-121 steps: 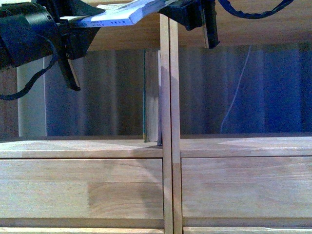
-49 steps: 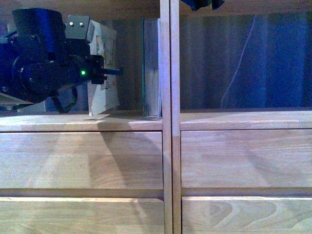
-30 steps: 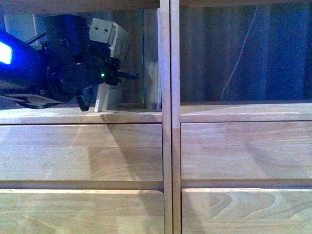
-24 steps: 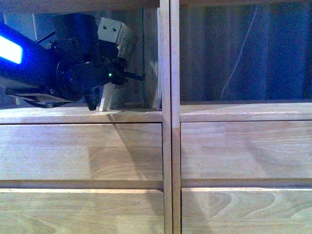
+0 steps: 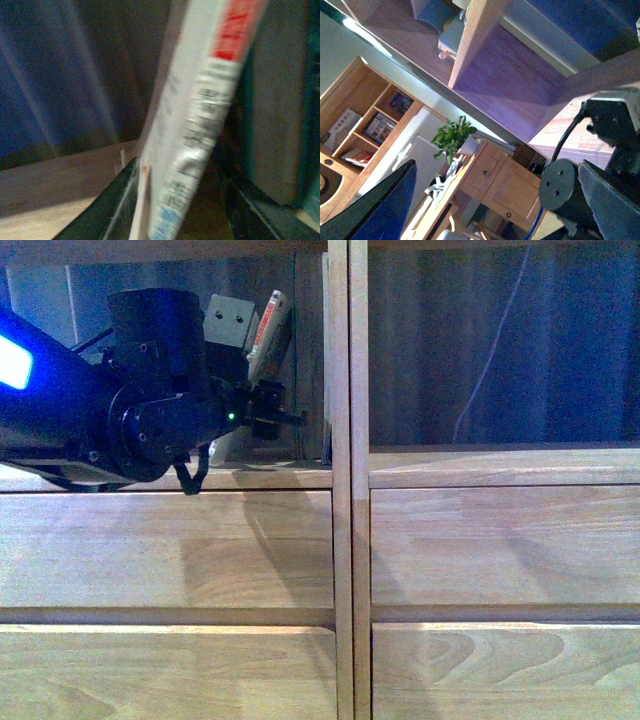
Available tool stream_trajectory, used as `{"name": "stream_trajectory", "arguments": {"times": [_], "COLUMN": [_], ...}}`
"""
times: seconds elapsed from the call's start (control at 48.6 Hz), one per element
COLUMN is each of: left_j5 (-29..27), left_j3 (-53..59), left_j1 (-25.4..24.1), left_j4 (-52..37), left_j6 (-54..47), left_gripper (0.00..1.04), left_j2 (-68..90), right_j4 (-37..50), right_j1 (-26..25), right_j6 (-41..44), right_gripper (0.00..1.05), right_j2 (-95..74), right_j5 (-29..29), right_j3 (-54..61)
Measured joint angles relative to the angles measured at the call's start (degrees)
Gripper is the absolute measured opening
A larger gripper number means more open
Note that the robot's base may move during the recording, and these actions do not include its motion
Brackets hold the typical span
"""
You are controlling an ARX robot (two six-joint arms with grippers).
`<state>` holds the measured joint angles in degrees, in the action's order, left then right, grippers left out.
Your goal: Organize books on shelf
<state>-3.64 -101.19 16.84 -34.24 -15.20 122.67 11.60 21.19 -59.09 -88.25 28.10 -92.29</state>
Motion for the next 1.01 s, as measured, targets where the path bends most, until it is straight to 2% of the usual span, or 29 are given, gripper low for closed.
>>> {"name": "stream_trajectory", "arguments": {"times": [0.185, 0.309, 0.515, 0.618, 0.741, 0.823, 0.885, 0.906, 0.967, 0.988, 1.009], "left_j5": [0.1, -1.1, -4.1, -5.7, -4.0, -4.4, -10.2, -12.0, -13.6, -13.5, -13.2], "left_j3": [14.6, 22.7, 41.0, 54.2, 67.5, 68.5, 67.1, 66.9, 68.0, 68.3, 69.2], "left_j1": [1.8, 2.1, 2.4, 3.3, 3.0, 3.1, 3.3, 3.2, 2.0, 1.8, 1.3], "left_j4": [-6.7, -7.4, -15.7, -22.1, -21.8, -21.4, -10.5, -5.5, 5.9, 7.1, 9.1], "left_j6": [-1.2, -0.5, -0.5, -1.1, 0.5, 1.2, 4.9, 6.1, 10.1, 10.3, 11.1], "left_gripper": [0.81, 0.98, 0.97, 0.97, 0.97, 0.97, 0.89, 0.86, 0.75, 0.73, 0.70], "left_j2": [-11.0, -18.0, -30.3, -43.5, -58.7, -60.2, -62.4, -63.6, -67.6, -68.2, -69.2], "right_j4": [0.0, 0.0, 0.0, 0.0, 0.0, 0.0, 0.0, -0.3, -8.9, -10.1, -11.6], "right_j1": [0.0, 0.0, 0.0, 0.0, 0.0, 0.0, 0.1, 0.3, 1.7, 1.7, 1.7], "right_j6": [0.0, 0.0, 0.0, 0.0, 0.0, 0.0, 0.0, 0.5, 10.2, 12.3, 17.7], "right_gripper": [0.98, 0.98, 0.98, 0.98, 0.98, 0.98, 0.98, 0.97, 0.88, 0.87, 0.84], "right_j2": [0.0, 0.0, 0.0, 0.0, 0.0, 0.0, 0.0, 0.0, 1.7, 2.3, 3.7], "right_j5": [0.0, 0.0, 0.0, 0.0, 0.0, 0.0, 0.0, -0.6, -18.5, -20.0, -27.2], "right_j3": [0.0, 0.0, 0.0, 0.0, 0.0, 0.0, 0.0, -0.1, 0.2, 0.9, 2.9]}}
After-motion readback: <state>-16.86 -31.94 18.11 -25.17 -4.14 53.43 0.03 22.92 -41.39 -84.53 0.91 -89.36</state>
